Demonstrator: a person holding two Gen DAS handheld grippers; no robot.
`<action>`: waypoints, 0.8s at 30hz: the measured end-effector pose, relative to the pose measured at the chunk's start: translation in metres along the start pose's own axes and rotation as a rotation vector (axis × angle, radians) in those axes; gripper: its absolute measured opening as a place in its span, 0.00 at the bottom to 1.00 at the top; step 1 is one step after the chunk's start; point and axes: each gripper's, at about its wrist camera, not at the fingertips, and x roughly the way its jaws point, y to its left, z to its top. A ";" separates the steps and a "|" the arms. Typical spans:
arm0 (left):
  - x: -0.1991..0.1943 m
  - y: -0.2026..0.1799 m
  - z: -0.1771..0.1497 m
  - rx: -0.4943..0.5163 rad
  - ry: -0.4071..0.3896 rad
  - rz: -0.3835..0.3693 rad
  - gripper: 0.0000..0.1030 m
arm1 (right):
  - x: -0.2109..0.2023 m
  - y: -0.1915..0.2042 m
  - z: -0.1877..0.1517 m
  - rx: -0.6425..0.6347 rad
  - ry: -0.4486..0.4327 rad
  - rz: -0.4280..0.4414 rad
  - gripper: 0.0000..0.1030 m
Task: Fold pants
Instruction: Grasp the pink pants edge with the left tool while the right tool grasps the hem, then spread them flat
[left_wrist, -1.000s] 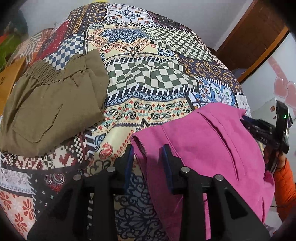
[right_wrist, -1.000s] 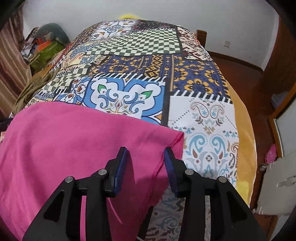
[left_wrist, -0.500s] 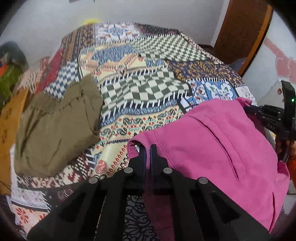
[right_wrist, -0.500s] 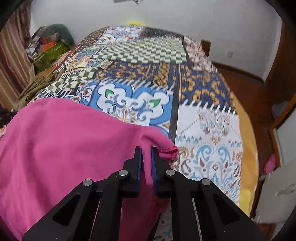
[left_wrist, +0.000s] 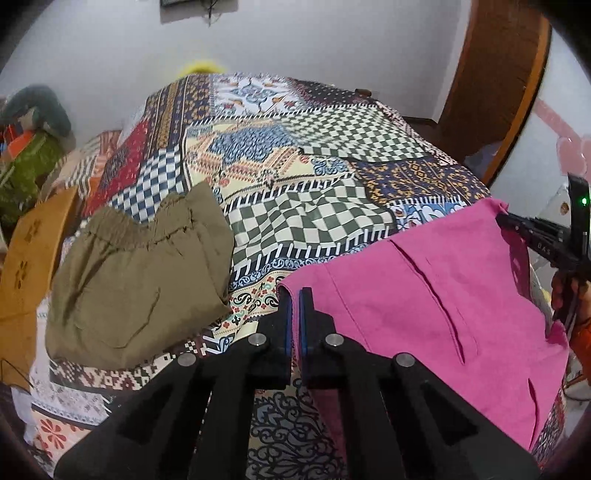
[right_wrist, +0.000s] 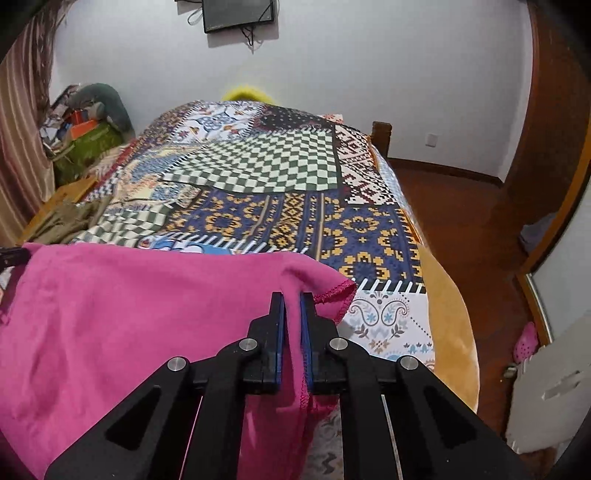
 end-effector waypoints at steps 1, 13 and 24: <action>0.001 0.002 0.000 -0.012 0.004 0.000 0.02 | 0.001 -0.001 0.000 0.005 0.004 0.001 0.07; 0.017 0.006 0.007 -0.014 0.026 0.044 0.03 | 0.017 -0.002 0.009 0.038 -0.001 0.004 0.07; -0.008 -0.001 0.000 0.004 0.052 0.037 0.07 | -0.007 -0.011 0.001 0.049 0.116 0.058 0.16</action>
